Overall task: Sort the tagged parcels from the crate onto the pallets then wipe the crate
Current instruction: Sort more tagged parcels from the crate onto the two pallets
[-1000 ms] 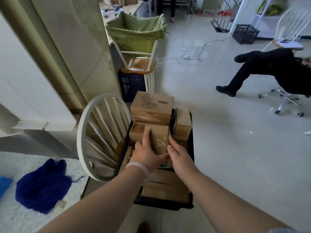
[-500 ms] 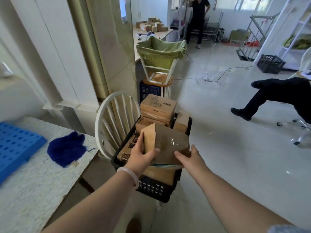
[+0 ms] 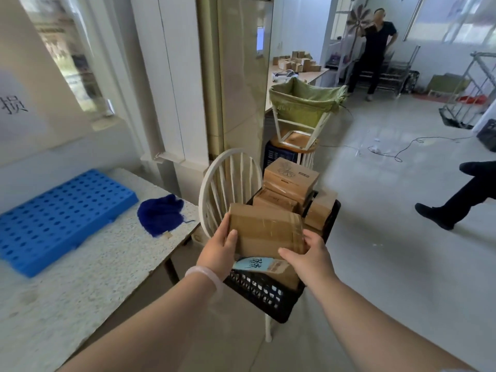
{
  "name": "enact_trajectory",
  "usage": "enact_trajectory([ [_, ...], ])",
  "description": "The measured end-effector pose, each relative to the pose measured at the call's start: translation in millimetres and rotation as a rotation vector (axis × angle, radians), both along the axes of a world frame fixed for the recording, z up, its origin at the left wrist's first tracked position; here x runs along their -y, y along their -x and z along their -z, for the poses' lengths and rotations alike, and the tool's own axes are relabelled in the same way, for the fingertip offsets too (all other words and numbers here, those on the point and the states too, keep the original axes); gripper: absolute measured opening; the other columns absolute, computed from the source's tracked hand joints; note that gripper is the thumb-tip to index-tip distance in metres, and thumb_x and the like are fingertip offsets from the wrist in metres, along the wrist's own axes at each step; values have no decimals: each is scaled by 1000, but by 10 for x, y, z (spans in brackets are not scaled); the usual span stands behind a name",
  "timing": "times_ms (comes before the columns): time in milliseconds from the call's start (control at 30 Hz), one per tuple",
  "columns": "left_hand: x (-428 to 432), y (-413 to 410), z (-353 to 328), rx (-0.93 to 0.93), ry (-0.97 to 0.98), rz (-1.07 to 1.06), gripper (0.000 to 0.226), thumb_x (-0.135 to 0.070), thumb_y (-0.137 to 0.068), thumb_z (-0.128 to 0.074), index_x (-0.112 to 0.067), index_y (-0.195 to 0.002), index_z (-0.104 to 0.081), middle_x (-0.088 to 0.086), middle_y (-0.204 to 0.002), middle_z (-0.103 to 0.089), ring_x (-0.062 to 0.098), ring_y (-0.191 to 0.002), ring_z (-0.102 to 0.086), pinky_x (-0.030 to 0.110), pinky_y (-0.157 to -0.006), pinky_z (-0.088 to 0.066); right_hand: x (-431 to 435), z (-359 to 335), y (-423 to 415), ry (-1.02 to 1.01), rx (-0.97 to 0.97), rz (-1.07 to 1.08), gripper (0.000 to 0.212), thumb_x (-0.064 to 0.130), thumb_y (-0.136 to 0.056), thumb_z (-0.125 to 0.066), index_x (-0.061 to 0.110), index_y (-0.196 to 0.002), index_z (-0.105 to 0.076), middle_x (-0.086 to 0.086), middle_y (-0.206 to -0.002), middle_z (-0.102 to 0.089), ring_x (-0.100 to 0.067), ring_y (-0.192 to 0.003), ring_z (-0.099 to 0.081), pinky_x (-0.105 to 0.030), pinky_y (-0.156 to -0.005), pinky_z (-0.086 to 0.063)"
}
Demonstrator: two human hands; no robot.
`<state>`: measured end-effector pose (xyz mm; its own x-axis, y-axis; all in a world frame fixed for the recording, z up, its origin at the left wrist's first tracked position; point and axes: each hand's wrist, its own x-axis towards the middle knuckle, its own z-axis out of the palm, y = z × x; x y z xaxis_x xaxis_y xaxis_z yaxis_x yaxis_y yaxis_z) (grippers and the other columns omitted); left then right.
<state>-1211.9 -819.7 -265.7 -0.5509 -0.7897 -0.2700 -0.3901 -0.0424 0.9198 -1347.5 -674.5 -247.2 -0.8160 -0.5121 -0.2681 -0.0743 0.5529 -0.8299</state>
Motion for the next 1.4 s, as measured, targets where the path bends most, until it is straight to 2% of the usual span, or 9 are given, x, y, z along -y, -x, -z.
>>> enact_trajectory([
  [133, 104, -274, -25, -31, -28, -97, 59, -35, -106, -35, -49, -153, -4, 0, -155, -31, 9, -118, -50, 16, -91, -47, 203, -83, -211, 29, -51, -111, 84, 31, -79, -79, 27, -149, -32, 1, -143, -43, -19, -127, -47, -39, -104, -44],
  [367, 415, -1017, -111, 166, 155, 75, 105, -64, -71, -75, -51, -151, -9, 0, -151, -29, 20, -127, -47, 43, -105, -48, 700, -191, -786, 48, -118, -275, 79, 29, -85, -74, 33, -150, -29, 3, -147, -39, -11, -118, -49, -17, -78, -44],
  [433, 540, -1257, -120, 191, 133, 36, 113, -53, -68, -83, -51, -151, -8, 0, -148, -36, 19, -126, -48, 42, -105, -48, 859, -220, -980, 70, -114, -329, 79, 28, -86, -74, 34, -150, -27, 2, -144, -41, -9, -114, -48, -16, -76, -49],
  [633, 829, -1892, -216, 19, -179, -192, 93, -26, -84, -76, -43, -153, -15, -2, -120, -55, 10, -89, -57, 39, -68, -57, 1262, -316, -1535, 99, -147, -436, 91, 34, -83, -76, 38, -152, -17, 0, -154, -32, -19, -141, -33, -42, -108, -42],
  [800, 959, -2260, -285, -73, -321, -350, 72, -47, -89, -66, -41, -149, -27, 3, -114, -61, 30, -100, -65, 51, -71, -61, 1533, -288, -1971, 108, -195, -498, 115, 39, -79, -78, 36, -153, 10, 1, -164, 2, -17, -150, -3, -40, -120, -16],
  [1000, 987, -2586, -332, -10, -426, -213, 49, -63, -94, -45, -29, -128, -53, 8, -118, -64, 27, -98, -68, 49, -73, -62, 1778, -228, -2495, 159, -45, -605, 119, 25, -86, -73, 45, -145, 28, 3, -153, -26, -2, -118, -37, -26, -106, -32],
  [1100, 1002, -2741, -298, 134, -270, -150, 52, -66, -95, -34, -31, -131, -48, 2, -131, -54, 27, -117, -54, 48, -86, -57, 1851, -243, -2649, 159, -51, -640, 115, 24, -89, -70, 46, -142, 30, 3, -153, -28, -4, -116, -39, -30, -106, -36],
  [1200, 1027, -2845, -207, 304, -29, -112, 72, -66, -95, -27, -15, -142, -46, 13, -146, -44, 32, -136, -39, 42, -115, -30, 1882, -216, -2734, 151, -27, -690, 114, 24, -90, -68, 48, -138, 33, 4, -152, -33, -3, -115, -43, -27, -102, -38],
  [1400, 865, -3059, -204, 107, -37, -144, 70, -44, -98, -52, -48, -151, -6, -8, -131, -59, 13, -113, -60, 32, -103, -45, 1931, -159, -2762, 103, -38, -849, 116, 28, -86, -73, 52, -143, 26, 13, -144, -34, -4, -120, -43, -34, -105, -43],
])
